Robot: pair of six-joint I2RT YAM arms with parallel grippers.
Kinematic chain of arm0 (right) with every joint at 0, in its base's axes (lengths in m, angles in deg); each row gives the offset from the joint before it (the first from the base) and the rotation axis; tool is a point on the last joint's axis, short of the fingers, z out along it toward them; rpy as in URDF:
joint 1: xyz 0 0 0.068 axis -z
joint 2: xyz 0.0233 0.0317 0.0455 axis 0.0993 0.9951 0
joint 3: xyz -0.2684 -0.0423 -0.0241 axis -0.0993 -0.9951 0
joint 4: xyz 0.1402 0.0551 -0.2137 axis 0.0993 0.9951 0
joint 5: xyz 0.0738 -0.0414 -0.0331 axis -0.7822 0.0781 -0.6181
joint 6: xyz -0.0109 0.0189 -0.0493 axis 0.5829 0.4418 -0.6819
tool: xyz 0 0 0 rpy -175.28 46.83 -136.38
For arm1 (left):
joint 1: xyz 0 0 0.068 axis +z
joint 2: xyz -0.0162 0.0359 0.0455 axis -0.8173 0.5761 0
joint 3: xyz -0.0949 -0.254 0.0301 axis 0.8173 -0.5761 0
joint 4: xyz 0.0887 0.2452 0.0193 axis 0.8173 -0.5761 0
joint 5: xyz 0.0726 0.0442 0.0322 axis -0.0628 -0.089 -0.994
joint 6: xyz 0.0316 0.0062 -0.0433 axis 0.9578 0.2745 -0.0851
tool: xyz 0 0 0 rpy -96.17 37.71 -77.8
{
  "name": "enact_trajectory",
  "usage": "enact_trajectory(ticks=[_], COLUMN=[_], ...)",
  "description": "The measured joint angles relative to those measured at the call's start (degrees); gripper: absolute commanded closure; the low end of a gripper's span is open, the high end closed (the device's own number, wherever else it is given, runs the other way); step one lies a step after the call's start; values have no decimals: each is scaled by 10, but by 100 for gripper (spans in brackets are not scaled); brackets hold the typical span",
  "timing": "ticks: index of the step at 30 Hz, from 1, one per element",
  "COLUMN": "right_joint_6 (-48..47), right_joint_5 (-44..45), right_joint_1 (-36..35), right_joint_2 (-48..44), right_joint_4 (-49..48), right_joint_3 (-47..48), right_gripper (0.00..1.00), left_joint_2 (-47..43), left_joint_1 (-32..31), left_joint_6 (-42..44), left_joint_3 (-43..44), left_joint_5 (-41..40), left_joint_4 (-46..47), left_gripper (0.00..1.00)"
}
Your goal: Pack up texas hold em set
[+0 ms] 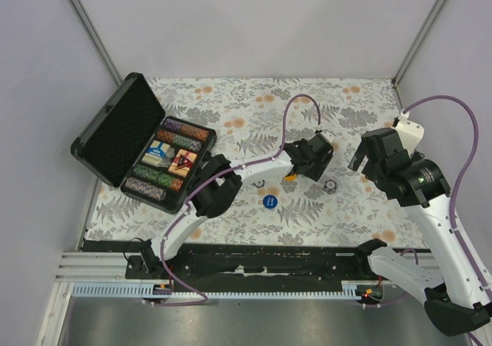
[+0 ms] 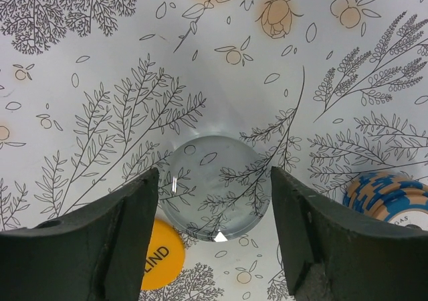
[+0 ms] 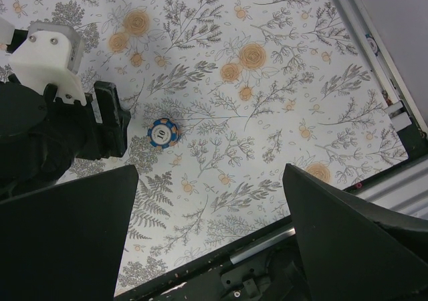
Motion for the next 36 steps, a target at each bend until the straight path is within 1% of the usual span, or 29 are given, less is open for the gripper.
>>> enact_trajectory(ticks=[6, 7, 11, 13, 16, 19, 24, 29, 36], right_joint_6=[0, 0, 2, 2, 4, 6, 10, 15, 22], right_joint_5=[-1, -2, -3, -3, -4, -5, -9, -16, -26], right_joint_1=[0, 0, 0, 0, 0, 0, 0, 0, 0], right_joint_2=[0, 0, 0, 0, 0, 0, 3, 9, 21], right_joint_4=[0, 0, 1, 1, 1, 1, 1, 0, -5], right_joint_3=[0, -1, -4, -4, -4, -4, -4, -4, -4], right_gripper=[2, 2, 2, 3, 3, 3, 3, 3, 3], left_joint_2=[0, 0, 0, -1, -1, -2, -15, -77, -226], left_joint_1=[0, 0, 0, 0, 0, 0, 6, 42, 126], left_joint_6=[0, 0, 0, 0, 0, -3, -30, -61, -85], left_joint_3=[2, 2, 2, 2, 2, 2, -11, -58, -125], left_joint_5=[0, 0, 2, 2, 2, -1, -14, -23, -48], left_joint_4=[-8, -9, -13, -13, -13, -14, -33, -59, -62], left_gripper=[24, 25, 37, 41, 44, 46, 48, 49, 49])
